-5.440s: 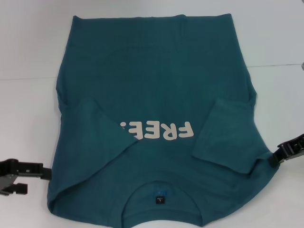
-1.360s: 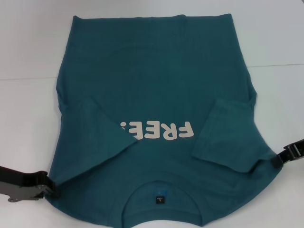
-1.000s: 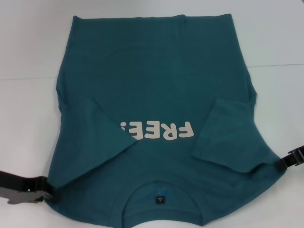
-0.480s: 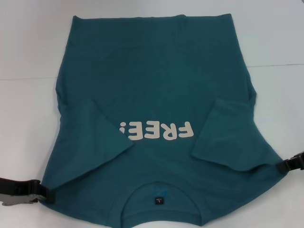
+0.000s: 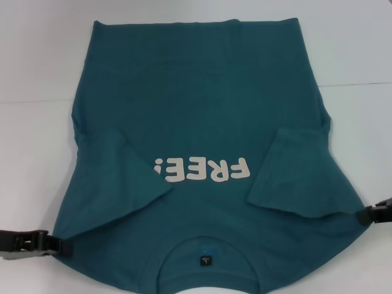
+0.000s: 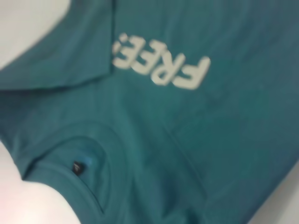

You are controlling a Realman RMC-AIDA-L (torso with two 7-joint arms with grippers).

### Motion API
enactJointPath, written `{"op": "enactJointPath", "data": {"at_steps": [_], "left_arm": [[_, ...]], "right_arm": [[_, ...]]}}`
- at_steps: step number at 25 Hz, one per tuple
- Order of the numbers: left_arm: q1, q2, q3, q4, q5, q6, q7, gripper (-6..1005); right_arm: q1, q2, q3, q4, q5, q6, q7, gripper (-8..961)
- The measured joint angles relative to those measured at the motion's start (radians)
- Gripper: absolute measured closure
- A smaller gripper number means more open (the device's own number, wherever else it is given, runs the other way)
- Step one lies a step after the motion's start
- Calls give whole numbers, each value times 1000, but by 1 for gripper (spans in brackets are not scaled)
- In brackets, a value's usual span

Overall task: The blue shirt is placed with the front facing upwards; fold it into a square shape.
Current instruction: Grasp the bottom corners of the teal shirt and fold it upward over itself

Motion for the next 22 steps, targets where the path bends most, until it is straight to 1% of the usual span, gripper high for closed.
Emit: {"op": "enactJointPath", "data": {"at_steps": [3,4,5,6,9,11,17,19,22], "left_arm": [[7,0,-20,1,-5,8,35,938],[14,0,-27,1,-10,12,60,938],[31,-5,-39,0,-32,18,123,938],[36,-6,-41,-1,-38,19,139,938],[59,-15,-45,-6,-67,25,222,937],[75,-22,-50,-8,-78,36,279,937],[118,-36,-87,-31,-116,64,425,938],[130,-37,-110,-35,-126,79,466,938],[148,-37,-158,-38,-135,99,529,938]], "right_arm": [[-33,1,8,-13,58,-16,-41,911],[-48,2,10,-13,85,-20,-66,911],[-66,4,12,-14,109,-24,-95,911],[-82,8,13,-14,129,-27,-118,911],[-134,25,14,-13,179,-29,-206,911],[-165,42,17,-14,200,-29,-266,911],[-229,86,67,2,231,-45,-443,911],[-239,92,98,22,237,-59,-498,911],[-247,88,164,91,256,-79,-599,911]]}}
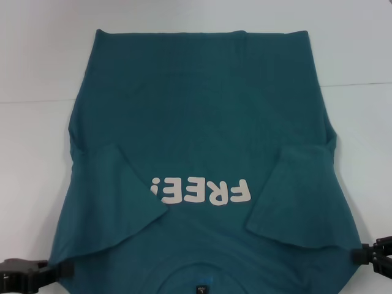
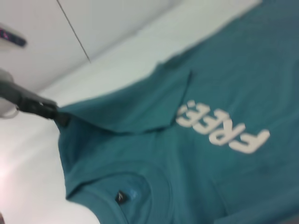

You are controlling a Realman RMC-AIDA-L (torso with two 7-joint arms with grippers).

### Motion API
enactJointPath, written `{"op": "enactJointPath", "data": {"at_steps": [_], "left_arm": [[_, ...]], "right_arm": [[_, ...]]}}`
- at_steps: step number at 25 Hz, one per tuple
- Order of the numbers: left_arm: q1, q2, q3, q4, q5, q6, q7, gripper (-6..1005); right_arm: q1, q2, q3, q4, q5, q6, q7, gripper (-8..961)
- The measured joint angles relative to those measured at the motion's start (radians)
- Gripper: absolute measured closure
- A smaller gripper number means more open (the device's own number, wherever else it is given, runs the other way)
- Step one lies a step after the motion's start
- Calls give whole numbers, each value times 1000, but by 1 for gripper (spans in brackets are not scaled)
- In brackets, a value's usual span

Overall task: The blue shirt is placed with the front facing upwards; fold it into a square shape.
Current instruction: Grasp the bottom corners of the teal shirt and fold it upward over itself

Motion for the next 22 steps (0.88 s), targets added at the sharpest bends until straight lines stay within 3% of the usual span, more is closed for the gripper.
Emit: {"op": "enactJointPath", "data": {"at_steps": [8,14,22], "left_arm": [[29,0,-88,-38,-6,75,157,937],[63,-4,-155,-67,-18,130,283,938],[96,-17,-168,-79,-32,138,344,938]], "right_arm": [[-28,-43,65,178,12,-48,-192,911],[-61,-45,79,200,15,-99,-259,911],[-87,-56,132,202,16,-132,-297,911]]}}
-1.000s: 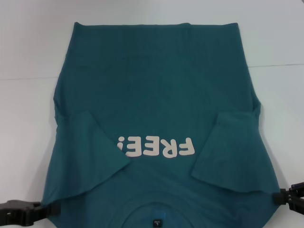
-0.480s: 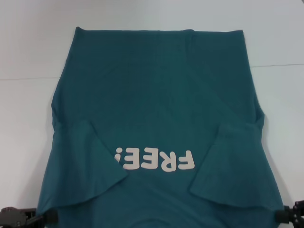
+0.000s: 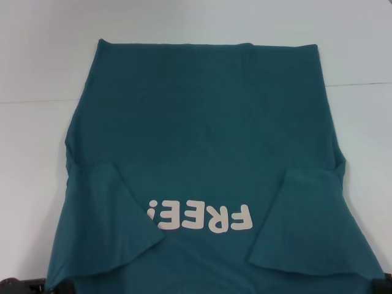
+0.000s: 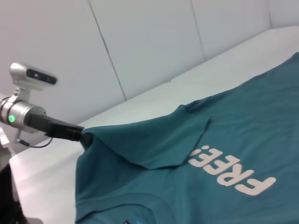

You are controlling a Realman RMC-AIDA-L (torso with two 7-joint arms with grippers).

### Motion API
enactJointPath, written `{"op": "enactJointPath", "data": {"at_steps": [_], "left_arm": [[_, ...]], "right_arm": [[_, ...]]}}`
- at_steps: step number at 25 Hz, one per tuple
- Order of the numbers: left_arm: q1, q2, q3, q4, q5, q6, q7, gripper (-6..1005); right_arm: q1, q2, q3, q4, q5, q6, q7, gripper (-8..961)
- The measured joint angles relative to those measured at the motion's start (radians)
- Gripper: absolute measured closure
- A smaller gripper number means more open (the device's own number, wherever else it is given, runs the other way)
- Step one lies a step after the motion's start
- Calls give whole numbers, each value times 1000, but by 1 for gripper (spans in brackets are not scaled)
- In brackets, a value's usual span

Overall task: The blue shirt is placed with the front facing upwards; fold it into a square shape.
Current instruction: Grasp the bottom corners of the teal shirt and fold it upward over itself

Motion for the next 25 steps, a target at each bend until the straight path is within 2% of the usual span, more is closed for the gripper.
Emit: {"op": "enactJointPath", "data": {"at_steps": [8,14,25], "left_arm": [[35,-11,-18,-6,0,7,39,938],[52,-19,-19,-8,0,36,58,937],[81,-25,-30,-7,3,74,74,937]], "right_arm": [[-32,-15,57,1,-4,5,-14,911],[-74,-19,104,0,-5,3,-54,911],[-144,-9,112,6,-7,0,-124,911]]}}
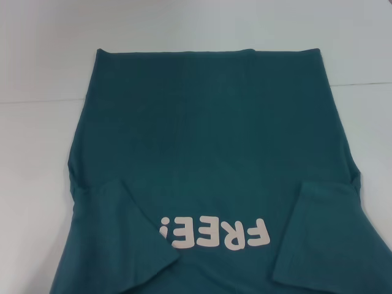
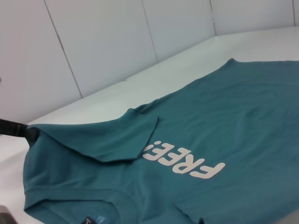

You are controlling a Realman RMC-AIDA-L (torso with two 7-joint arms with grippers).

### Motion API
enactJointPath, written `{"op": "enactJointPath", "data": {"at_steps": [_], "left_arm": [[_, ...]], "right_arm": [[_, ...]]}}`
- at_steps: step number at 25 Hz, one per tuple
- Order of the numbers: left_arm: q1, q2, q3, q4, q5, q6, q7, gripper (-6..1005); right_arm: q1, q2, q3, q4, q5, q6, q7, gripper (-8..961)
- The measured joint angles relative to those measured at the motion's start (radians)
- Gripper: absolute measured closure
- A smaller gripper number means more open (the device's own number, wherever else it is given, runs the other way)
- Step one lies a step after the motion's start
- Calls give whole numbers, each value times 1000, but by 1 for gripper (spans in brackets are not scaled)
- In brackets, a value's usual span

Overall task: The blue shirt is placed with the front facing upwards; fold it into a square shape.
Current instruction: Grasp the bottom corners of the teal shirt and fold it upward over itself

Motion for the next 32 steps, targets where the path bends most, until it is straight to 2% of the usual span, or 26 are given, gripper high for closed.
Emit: {"op": "enactJointPath", "data": {"at_steps": [9,14,19,25,32], "left_arm": [[-8,0,-2,-6,-3,38,30,938],[-15,1,-2,-16,-20,30,29,938],[-36,3,-5,-41,-50,-12,-1,937],[-83,8,-25,-97,-68,-104,-32,937],[-109,11,-38,-130,-139,-163,-33,938]], "right_arm": [[14,1,6,35,6,-1,-12,912],[43,5,59,61,8,5,-16,912],[76,6,105,84,8,31,-16,912],[109,27,129,95,8,111,-9,912],[145,30,217,135,8,161,-8,912]]}}
